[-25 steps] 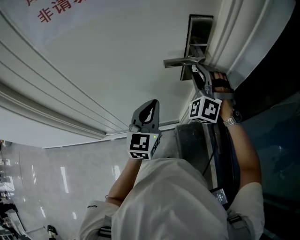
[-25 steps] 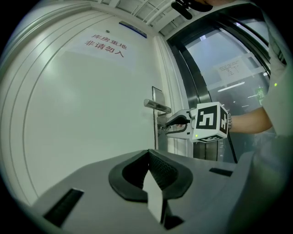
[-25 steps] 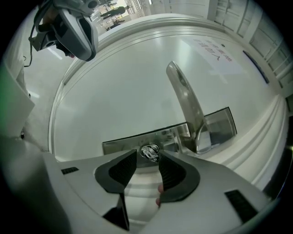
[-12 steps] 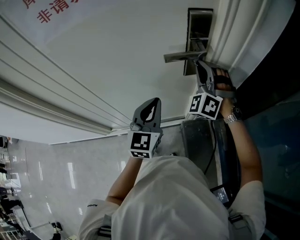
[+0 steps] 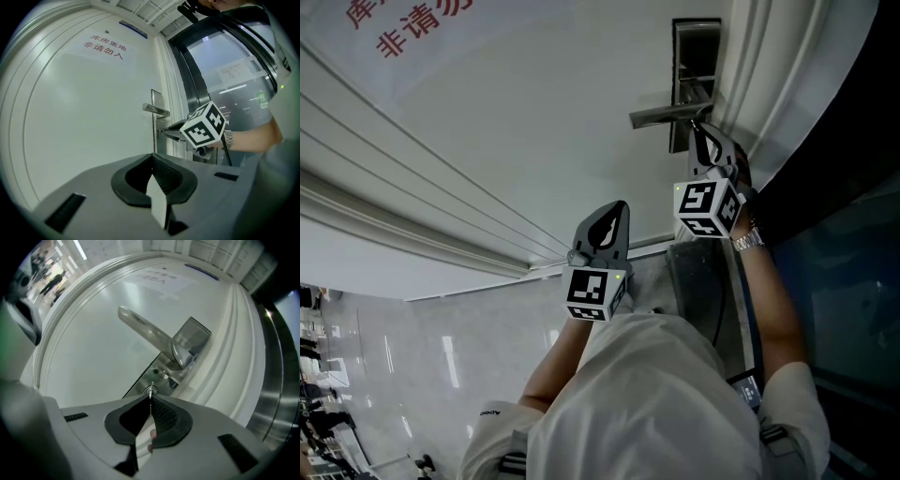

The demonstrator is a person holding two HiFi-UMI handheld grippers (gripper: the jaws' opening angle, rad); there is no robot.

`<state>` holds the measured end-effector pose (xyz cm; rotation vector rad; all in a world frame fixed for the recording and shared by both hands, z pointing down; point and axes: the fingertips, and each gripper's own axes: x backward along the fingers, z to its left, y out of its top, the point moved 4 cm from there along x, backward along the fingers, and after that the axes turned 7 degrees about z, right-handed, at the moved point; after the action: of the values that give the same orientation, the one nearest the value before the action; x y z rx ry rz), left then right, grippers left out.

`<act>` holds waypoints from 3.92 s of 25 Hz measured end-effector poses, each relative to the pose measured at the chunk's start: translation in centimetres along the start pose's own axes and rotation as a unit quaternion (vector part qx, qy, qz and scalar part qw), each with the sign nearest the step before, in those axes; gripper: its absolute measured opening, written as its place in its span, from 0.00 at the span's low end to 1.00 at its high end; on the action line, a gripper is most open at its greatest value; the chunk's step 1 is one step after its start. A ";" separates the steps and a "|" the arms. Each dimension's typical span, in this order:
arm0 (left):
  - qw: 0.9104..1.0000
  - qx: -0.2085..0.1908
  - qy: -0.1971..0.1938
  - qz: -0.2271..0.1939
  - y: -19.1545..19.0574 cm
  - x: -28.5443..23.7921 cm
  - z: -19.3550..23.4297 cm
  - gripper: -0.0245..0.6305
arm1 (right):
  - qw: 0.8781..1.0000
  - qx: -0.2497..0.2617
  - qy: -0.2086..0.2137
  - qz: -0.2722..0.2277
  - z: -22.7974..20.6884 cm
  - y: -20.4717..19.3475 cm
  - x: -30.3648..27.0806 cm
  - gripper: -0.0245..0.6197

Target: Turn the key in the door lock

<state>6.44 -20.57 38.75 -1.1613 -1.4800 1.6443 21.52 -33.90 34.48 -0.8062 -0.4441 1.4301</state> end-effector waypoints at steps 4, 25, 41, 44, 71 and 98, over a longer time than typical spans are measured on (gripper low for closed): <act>1.000 0.011 -0.005 -0.003 -0.1 -0.2 0.1 0.05 | 0.989 -0.144 0.044 0.003 -0.2 0.1 0.1 0.05; 1.000 0.025 0.005 -0.005 -0.3 -0.6 0.6 0.05 | 0.657 -0.727 0.196 -0.012 -1.2 -1.6 -0.4 0.06; 1.000 0.030 0.004 -0.001 -1.0 -0.3 1.3 0.05 | 0.635 -0.733 0.242 -0.021 -0.6 -1.8 -0.3 0.12; 1.000 0.028 -0.002 -0.005 -0.9 -0.6 1.0 0.05 | 0.707 -0.663 0.246 -0.014 -0.1 -1.8 0.1 0.23; 1.000 0.021 -0.012 -0.013 -0.1 -1.1 1.1 0.05 | 0.962 0.273 -0.023 0.017 0.9 0.5 -0.3 0.29; 0.999 0.027 -0.015 -0.009 -0.4 -1.8 1.7 0.05 | 0.993 0.112 -0.029 0.008 0.5 0.6 -0.4 0.20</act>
<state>5.57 -22.84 39.44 -1.0959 -1.4522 1.6851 20.67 -34.16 34.44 -0.5892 -0.3147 1.4906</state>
